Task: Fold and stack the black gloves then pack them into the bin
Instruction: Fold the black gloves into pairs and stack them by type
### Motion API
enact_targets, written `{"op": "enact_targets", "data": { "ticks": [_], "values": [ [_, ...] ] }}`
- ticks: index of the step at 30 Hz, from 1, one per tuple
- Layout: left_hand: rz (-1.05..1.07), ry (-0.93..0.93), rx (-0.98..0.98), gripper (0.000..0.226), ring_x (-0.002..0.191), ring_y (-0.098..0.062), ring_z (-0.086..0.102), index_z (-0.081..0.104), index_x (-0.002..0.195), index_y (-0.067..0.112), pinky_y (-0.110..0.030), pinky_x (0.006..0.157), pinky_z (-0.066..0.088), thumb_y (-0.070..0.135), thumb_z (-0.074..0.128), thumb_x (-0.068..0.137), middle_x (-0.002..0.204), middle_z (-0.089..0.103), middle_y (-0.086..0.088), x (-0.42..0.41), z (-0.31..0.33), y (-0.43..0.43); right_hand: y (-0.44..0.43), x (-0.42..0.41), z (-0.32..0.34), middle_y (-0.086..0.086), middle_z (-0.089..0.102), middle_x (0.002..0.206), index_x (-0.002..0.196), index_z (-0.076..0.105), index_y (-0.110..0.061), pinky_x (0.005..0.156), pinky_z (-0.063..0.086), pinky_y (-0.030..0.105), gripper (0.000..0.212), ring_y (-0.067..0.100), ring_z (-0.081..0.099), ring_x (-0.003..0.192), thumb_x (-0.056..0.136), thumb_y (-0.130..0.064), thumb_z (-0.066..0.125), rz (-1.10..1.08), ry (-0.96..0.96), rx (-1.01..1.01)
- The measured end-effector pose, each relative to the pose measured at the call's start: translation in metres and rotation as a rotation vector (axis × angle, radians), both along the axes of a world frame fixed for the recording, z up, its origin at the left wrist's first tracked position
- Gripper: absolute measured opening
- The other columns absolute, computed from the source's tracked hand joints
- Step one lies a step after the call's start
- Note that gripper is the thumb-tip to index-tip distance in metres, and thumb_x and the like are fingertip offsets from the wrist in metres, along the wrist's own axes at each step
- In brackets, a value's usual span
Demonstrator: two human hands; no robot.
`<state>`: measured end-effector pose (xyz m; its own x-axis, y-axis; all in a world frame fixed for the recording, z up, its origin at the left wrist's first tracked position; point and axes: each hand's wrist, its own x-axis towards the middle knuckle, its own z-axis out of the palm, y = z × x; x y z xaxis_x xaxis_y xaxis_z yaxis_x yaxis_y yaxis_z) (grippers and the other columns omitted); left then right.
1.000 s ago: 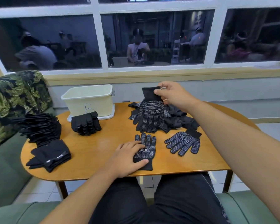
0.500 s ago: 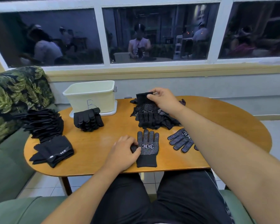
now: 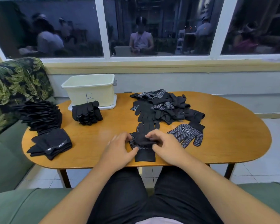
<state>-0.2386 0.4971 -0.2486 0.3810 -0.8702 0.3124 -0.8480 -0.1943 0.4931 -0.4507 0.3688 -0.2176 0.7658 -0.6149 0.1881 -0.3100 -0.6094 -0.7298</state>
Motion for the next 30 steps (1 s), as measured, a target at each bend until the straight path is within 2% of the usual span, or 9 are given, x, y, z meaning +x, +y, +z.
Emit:
{"op": "enact_targets", "data": {
  "ticks": [2,4,9,12,15,18,22,26,30],
  "values": [
    [0.005,-0.011,0.011,0.047,0.114,-0.005,0.054,0.055,0.122,0.038,-0.035,0.097,0.051,0.066,0.067,0.087,0.116,0.057,0.024,-0.001,0.001,0.000,0.002,0.000,-0.006,-0.022,0.062,0.138,0.138,0.060,-0.044,0.109,0.048,0.031,0.046,0.002,0.058,0.129,0.096,-0.026,0.060,0.024,0.155,-0.155],
    [0.013,-0.013,0.012,0.052,0.115,-0.004,0.054,0.054,0.126,0.038,-0.036,0.099,0.050,0.069,0.066,0.086,0.117,0.057,0.024,-0.002,0.002,0.000,0.001,0.005,-0.008,-0.018,0.063,0.142,0.143,0.062,-0.036,0.111,0.044,0.030,0.040,0.005,0.051,0.134,0.103,-0.031,0.058,0.038,0.210,-0.274],
    [0.033,-0.010,0.037,0.066,0.120,-0.004,0.052,0.049,0.138,0.038,-0.037,0.103,0.046,0.075,0.064,0.085,0.116,0.055,0.026,-0.004,0.004,-0.001,-0.005,0.020,0.002,-0.006,0.075,0.119,0.135,0.068,-0.033,0.094,0.054,0.041,0.033,0.017,0.066,0.112,0.111,-0.040,0.047,-0.124,0.072,-0.267],
    [0.037,0.009,0.052,0.075,0.122,-0.005,0.050,0.043,0.147,0.038,-0.038,0.106,0.044,0.076,0.064,0.085,0.117,0.054,0.025,-0.004,0.005,-0.002,-0.001,0.020,0.005,-0.007,0.073,0.117,0.138,0.066,-0.036,0.094,0.052,0.035,0.034,0.013,0.064,0.110,0.111,-0.043,0.045,-0.163,-0.051,-0.281],
    [0.051,0.034,0.057,0.081,0.123,-0.006,0.049,0.038,0.150,0.037,-0.039,0.109,0.043,0.076,0.065,0.084,0.117,0.054,0.025,-0.004,0.006,-0.003,0.008,0.012,-0.003,-0.010,0.073,0.128,0.137,0.069,-0.033,0.100,0.046,0.024,0.033,0.008,0.062,0.121,0.111,-0.040,0.050,-0.080,0.001,-0.308],
    [0.055,0.039,0.051,0.079,0.122,-0.006,0.049,0.040,0.149,0.038,-0.039,0.109,0.043,0.074,0.066,0.084,0.116,0.053,0.026,-0.006,0.006,-0.003,0.012,0.007,-0.013,-0.011,0.073,0.129,0.135,0.073,-0.030,0.098,0.043,0.019,0.032,0.007,0.061,0.121,0.110,-0.036,0.053,-0.025,0.073,-0.313],
    [0.031,0.004,0.041,0.070,0.120,-0.006,0.049,0.046,0.146,0.039,-0.040,0.108,0.044,0.071,0.066,0.086,0.115,0.054,0.024,-0.006,0.006,-0.002,0.009,0.008,-0.015,-0.011,0.074,0.122,0.129,0.076,-0.031,0.099,0.051,0.031,0.031,0.007,0.063,0.115,0.107,-0.033,0.054,-0.015,0.081,-0.255],
    [0.029,-0.010,0.032,0.065,0.120,-0.006,0.049,0.050,0.142,0.040,-0.039,0.107,0.043,0.070,0.067,0.087,0.115,0.054,0.024,-0.007,0.006,-0.002,0.008,0.005,-0.017,-0.015,0.073,0.128,0.133,0.073,-0.034,0.102,0.049,0.027,0.031,0.003,0.062,0.119,0.109,-0.035,0.053,-0.026,0.046,-0.188],
    [0.009,-0.036,0.040,0.056,0.119,-0.007,0.050,0.051,0.136,0.045,-0.039,0.104,0.044,0.071,0.062,0.088,0.117,0.054,0.023,-0.007,0.006,-0.002,0.008,0.005,-0.017,-0.018,0.075,0.108,0.122,0.075,-0.037,0.086,0.054,0.031,0.027,0.003,0.066,0.099,0.108,-0.036,0.051,-0.020,0.041,-0.148]
  ]
}}
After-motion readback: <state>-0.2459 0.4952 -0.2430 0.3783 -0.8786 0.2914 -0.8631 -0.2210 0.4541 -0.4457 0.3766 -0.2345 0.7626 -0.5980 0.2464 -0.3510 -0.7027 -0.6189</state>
